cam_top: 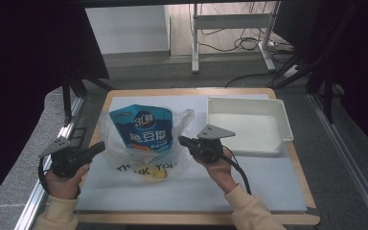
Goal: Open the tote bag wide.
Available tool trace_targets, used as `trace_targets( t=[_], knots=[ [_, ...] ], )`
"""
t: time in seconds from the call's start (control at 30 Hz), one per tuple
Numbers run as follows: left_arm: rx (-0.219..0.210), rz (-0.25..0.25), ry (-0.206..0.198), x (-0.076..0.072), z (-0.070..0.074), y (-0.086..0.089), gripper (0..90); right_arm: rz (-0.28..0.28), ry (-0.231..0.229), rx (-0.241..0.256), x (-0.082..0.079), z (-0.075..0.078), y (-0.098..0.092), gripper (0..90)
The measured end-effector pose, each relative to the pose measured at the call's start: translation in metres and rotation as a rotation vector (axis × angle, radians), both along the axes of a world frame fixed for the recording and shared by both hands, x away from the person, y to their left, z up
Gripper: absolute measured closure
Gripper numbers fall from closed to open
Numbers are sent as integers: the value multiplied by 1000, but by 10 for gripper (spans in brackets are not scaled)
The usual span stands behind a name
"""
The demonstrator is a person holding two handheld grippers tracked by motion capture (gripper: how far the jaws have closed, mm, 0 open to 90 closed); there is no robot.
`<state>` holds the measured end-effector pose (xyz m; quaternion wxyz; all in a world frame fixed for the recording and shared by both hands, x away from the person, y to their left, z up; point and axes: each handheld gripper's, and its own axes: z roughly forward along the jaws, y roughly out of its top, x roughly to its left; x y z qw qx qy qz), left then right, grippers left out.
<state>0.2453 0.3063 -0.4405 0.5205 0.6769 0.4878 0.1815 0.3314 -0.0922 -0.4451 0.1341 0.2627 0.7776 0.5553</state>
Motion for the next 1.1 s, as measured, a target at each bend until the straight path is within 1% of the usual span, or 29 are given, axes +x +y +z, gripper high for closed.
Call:
trace_targets(
  t=[0.13, 0.33, 0.6, 0.7, 0.9, 1.1],
  knots=[
    [12, -11, 14, 3, -6, -2, 900, -8, 18, -9, 2, -6, -1, 884],
    [10, -13, 34, 5, -14, 2, 900, -22, 42, -28, 3, -15, -1, 884],
    [10, -21, 56, 6, -22, 1, 900, -29, 56, -53, 2, -23, -1, 885],
    [2, -25, 70, 6, -26, 0, 900, -31, 62, -61, 2, -26, -1, 884],
    [8, -26, 93, 6, -35, -3, 900, -33, 66, -76, 2, -30, -1, 885],
    [22, -27, 118, 10, -44, -4, 900, -32, 82, -100, 3, -38, 1, 884]
  ],
)
